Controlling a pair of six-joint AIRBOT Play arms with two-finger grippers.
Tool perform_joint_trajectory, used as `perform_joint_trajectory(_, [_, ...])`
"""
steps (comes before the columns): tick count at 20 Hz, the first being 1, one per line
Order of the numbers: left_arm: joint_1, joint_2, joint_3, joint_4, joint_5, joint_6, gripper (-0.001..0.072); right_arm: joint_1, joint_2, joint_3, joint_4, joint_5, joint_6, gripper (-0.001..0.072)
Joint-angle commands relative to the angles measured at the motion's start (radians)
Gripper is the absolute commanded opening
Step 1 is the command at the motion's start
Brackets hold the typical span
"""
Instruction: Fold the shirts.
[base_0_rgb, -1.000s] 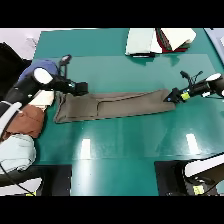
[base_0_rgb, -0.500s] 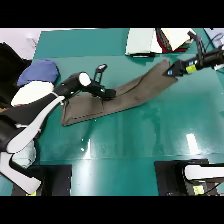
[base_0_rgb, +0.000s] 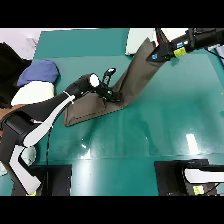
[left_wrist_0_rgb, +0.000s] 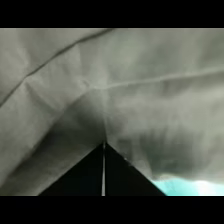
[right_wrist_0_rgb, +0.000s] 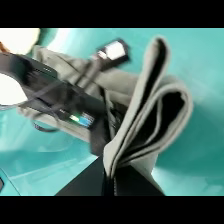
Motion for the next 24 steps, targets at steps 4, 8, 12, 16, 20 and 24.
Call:
perform_joint_trajectory(4, [0.026,0.032,0.005,0.028,-0.022,0.0,0.0025,0.114,-0.001,0.018,0.079,-0.075,0.011,0.0012])
perform_joint_trajectory(8, [0.138,0.177,0.005,0.127,-0.08,0.0,0.0025,0.193,-0.021,0.018,0.079,-0.101,0.011,0.0012])
perform_joint_trajectory(12, [0.307,0.417,0.005,0.344,-0.14,0.0,0.0025,0.364,-0.108,0.018,0.079,-0.192,0.006,0.0013])
perform_joint_trajectory(16, [0.462,0.649,0.005,0.484,-0.143,0.0,0.0026,0.587,-0.263,0.019,0.28,-0.462,-0.137,0.0015])
perform_joint_trajectory(20, [0.544,0.766,0.005,0.504,-0.143,0.0,0.0026,0.7,-0.37,0.021,0.418,-0.594,-0.262,0.0271])
perform_joint_trajectory(24, [0.543,0.779,0.002,0.47,-0.143,0.0,0.0025,0.599,-0.33,0.013,0.261,-0.476,-0.253,0.027])
